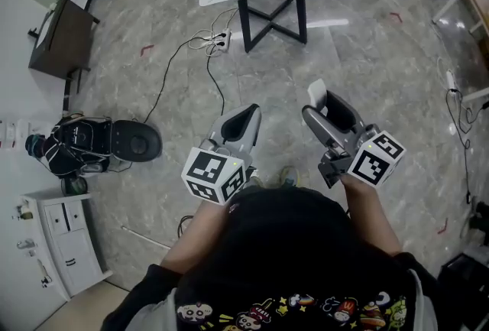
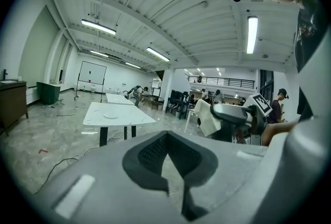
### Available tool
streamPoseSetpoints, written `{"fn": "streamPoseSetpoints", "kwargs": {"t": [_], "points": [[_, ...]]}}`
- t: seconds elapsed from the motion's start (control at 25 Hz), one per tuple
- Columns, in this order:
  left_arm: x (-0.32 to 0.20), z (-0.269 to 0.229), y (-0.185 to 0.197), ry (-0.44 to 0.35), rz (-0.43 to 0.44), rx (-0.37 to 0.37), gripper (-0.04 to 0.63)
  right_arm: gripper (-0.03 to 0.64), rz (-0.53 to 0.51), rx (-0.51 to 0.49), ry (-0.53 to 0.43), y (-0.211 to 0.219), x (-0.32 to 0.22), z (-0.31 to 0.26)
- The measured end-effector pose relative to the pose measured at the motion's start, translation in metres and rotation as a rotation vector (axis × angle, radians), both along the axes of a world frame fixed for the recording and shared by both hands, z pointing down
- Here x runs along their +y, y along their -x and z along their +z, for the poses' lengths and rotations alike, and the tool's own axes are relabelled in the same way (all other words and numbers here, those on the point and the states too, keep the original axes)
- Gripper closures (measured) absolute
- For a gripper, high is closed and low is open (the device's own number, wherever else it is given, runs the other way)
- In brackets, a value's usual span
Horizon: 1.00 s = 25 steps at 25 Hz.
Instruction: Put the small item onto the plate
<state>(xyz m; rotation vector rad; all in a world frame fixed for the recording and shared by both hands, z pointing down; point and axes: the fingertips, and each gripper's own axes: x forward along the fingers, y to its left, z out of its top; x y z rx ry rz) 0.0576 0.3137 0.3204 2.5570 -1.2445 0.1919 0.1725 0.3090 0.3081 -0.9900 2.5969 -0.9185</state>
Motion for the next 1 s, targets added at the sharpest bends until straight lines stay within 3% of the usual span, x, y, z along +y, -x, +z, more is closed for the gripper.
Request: {"fn": "streamPoseSetpoints", "kwargs": {"t": [0.28, 0.44, 1.0], "points": [[-0.002, 0.012, -0.019, 0.025, 0.007, -0.003, 0.595, 0.281, -0.034, 0.005, 0.017, -0.005, -0.016, 0.007], [-0.018, 0.015, -0.008, 0.023, -0.014, 0.005, 0.595, 0.281, -0.045, 0.017, 0.016, 0.005, -0.029, 0.011], [-0.112, 0.021, 0.044, 0.047, 0.039, 0.029, 0.595, 0.282, -0.015, 0.049, 0.034, 0.063, -0.109, 0.012]]}}
